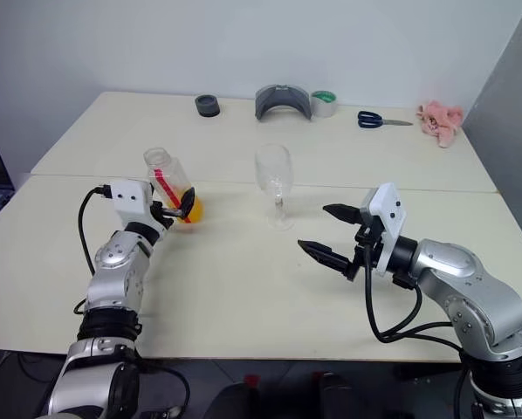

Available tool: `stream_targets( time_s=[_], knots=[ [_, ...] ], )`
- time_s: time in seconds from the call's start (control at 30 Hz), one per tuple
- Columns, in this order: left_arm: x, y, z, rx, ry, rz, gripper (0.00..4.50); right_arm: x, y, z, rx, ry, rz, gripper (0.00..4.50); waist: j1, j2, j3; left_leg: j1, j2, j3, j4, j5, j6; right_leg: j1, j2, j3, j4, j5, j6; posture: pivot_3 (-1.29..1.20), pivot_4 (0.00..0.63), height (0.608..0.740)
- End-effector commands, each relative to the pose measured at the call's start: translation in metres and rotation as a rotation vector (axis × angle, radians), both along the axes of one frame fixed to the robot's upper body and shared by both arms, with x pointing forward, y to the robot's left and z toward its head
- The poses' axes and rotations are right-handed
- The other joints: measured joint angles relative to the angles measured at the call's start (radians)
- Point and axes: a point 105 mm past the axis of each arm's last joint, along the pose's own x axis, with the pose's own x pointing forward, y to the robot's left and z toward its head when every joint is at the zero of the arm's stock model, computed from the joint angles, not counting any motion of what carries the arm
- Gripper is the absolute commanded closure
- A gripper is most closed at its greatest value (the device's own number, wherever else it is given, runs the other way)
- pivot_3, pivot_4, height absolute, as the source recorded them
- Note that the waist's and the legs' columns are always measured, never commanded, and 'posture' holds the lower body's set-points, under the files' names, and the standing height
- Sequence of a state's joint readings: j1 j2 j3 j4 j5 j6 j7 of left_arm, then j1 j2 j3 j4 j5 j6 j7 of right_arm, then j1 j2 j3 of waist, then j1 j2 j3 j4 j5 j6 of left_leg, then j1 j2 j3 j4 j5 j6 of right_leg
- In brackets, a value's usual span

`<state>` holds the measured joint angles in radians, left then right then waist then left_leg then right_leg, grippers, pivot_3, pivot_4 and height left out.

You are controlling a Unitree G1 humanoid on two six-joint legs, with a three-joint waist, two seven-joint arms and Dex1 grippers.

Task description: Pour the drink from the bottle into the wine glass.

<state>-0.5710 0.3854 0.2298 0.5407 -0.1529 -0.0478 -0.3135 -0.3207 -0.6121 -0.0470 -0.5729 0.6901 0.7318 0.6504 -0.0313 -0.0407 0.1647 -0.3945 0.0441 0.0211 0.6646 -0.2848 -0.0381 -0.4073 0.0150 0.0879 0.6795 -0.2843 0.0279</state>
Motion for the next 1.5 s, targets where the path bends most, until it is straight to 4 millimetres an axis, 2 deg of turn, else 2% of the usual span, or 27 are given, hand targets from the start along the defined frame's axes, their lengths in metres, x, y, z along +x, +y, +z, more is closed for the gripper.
stream_targets(
  time_s=[0.03,0.17,0.3,0.47,0.53,0.77,0.87,1.17,1.33,1.5],
  knots=[
    [0.005,0.001,0.006,0.02,-0.041,0.009,0.0,-0.006,0.0,0.009,0.007,-0.044,0.011,0.05,0.0,0.0,0.0,0.0,0.0,0.0,0.0,0.0,0.0,0.0,0.0,0.0,0.0,0.0,0.0,0.0,0.15,0.74],
    [0.009,0.0,0.003,0.021,-0.04,0.009,0.0,-0.006,-0.001,0.009,0.006,-0.045,0.003,0.05,0.0,0.0,0.0,0.0,0.0,0.0,0.0,0.0,0.0,-0.001,0.0,0.0,0.0,0.0,0.0,0.0,0.15,0.74],
    [0.01,0.0,0.001,0.015,-0.043,0.01,0.87,-0.005,-0.002,0.006,0.005,-0.042,-0.009,0.0,0.0,0.0,0.0,-0.001,0.0,-0.001,0.0,0.0,0.0,-0.001,0.0,-0.001,0.0,0.0,0.0,0.0,0.15,0.74],
    [0.011,0.0,0.001,0.011,-0.047,0.011,2.42,-0.005,-0.004,0.003,0.006,-0.039,-0.015,0.0,0.0,0.0,0.0,-0.001,0.0,-0.001,0.0,0.0,0.0,-0.001,0.0,-0.001,0.001,0.0,0.0,0.0,0.15,0.74],
    [0.011,0.002,0.001,0.011,-0.048,0.014,2.73,-0.004,-0.004,0.002,0.007,-0.037,-0.015,0.0,0.0,0.0,0.0,-0.001,0.0,-0.001,0.0,0.0,0.0,-0.001,0.0,-0.001,0.001,0.0,0.0,0.0,0.15,0.74],
    [0.009,0.005,0.002,0.014,-0.057,0.016,2.73,-0.005,-0.004,0.0,0.006,-0.037,-0.008,0.0,0.0,0.0,0.0,-0.002,0.0,-0.003,0.001,0.0,0.0,-0.001,0.0,-0.003,0.001,0.0,0.0,0.0,0.15,0.74],
    [0.01,0.004,0.011,0.03,-0.075,0.018,2.73,-0.003,-0.005,0.001,0.006,-0.043,-0.015,0.0,0.0,0.0,0.0,-0.003,0.0,-0.004,0.001,0.0,0.0,-0.001,0.0,-0.003,0.001,0.0,0.0,0.0,0.15,0.74],
    [0.027,-0.019,0.073,0.232,-0.177,-0.074,2.73,0.017,-0.003,0.018,0.034,-0.102,-0.058,0.0,0.004,0.0,0.0,-0.008,0.0,-0.012,0.007,0.0,0.0,-0.001,-0.001,-0.014,0.001,0.0,-0.001,0.0,0.15,0.74],
    [0.033,-0.031,0.093,0.31,-0.203,-0.126,2.73,0.029,-0.001,0.025,0.032,-0.144,-0.096,0.0,0.002,0.0,0.0,-0.008,-0.001,-0.013,0.007,0.0,0.0,-0.001,-0.001,-0.016,0.002,0.0,-0.001,0.0,0.15,0.74],
    [0.036,-0.051,0.111,0.485,-0.244,-0.202,2.73,0.038,0.003,0.035,0.06,-0.179,-0.116,0.0,0.002,0.001,0.001,-0.009,-0.001,-0.014,0.008,0.0,0.0,-0.001,-0.001,-0.017,0.002,0.0,-0.001,0.0,0.15,0.74]
  ],
)
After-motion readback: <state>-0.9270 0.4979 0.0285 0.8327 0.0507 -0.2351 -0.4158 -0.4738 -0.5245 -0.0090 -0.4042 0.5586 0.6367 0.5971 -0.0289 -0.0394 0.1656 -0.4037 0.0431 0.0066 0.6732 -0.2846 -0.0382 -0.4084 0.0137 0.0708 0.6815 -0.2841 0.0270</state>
